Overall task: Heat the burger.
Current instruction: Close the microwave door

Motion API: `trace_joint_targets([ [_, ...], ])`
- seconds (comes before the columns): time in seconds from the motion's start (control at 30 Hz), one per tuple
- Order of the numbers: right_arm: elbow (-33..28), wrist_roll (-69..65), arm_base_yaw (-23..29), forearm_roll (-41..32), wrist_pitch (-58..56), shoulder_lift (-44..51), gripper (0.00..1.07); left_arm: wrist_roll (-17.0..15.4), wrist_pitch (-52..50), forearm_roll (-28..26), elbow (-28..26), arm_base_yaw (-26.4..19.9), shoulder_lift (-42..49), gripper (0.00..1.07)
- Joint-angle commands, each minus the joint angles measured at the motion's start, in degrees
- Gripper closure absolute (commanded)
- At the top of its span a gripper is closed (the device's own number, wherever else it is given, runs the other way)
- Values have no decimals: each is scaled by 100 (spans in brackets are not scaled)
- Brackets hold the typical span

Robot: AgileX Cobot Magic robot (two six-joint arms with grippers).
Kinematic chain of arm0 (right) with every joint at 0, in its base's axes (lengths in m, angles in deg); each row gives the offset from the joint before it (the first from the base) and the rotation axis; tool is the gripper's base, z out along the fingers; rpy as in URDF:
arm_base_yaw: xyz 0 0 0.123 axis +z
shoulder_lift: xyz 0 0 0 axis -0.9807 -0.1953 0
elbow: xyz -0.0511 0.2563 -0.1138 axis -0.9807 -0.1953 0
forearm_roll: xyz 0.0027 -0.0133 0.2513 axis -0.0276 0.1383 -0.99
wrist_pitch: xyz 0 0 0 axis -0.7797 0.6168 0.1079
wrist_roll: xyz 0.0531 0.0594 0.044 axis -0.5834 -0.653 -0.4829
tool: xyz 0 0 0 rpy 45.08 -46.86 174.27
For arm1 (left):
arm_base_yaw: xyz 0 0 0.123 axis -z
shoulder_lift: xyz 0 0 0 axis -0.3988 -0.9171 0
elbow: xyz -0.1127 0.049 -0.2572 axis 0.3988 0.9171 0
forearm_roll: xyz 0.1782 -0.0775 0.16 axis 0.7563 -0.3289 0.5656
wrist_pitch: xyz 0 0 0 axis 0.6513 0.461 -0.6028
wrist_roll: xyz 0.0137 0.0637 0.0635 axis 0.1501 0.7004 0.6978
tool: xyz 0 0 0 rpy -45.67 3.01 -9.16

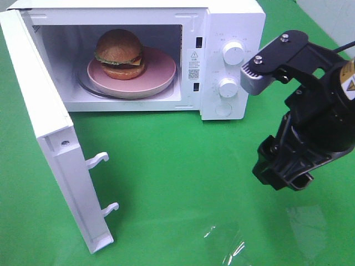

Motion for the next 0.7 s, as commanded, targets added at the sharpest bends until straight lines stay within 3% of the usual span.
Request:
trace_joint_targets([
  [0.03, -11, -80, 17, -17, -561, 309, 31, -6, -34, -23, 0, 11, 86, 10],
  [0.33, -74, -80, 17, -143, -974, 1071, 31, -6, -34, -23, 0, 11, 86, 10],
  [0.7, -934, -195, -138, -143, -968, 2469, 31, -6, -34, -23, 0, 11, 86, 10],
])
